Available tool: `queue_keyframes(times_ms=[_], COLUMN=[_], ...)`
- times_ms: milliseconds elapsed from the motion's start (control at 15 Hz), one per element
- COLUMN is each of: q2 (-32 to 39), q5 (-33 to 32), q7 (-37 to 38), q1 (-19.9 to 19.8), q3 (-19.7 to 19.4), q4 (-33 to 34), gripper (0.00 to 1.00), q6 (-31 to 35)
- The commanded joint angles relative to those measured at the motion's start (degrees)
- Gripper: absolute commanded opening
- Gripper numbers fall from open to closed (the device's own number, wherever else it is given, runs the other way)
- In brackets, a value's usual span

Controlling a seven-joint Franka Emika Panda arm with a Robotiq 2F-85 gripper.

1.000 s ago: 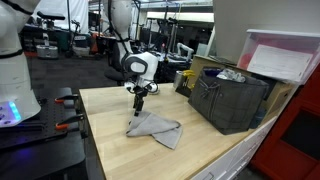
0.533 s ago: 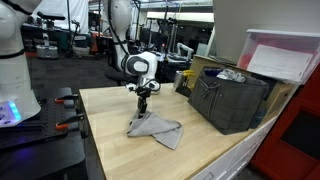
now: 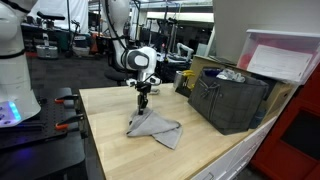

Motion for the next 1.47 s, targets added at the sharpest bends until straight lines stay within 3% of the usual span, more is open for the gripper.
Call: queue_keyframes(times_ms=[0, 400, 600, 933, 1400], q2=[-7.8, -11.9, -11.0, -5.6, 5.4], q5=[-0.1, 4.2, 7.9, 10.8, 8.8], q7=[-8.9, -24.7, -32.5, -40.3, -43.2], q1=[-4.2, -9.3, -11.9, -16.3, -20.7], q3=[4.6, 14.5, 16.9, 16.2, 15.6], q4=[-3.0, -0.5, 3.8, 14.9, 29.6], gripper=[0.03, 0.03, 0.03, 0.03, 0.03], q6=[-6.0, -15.8, -21.1, -30.4, -35.5])
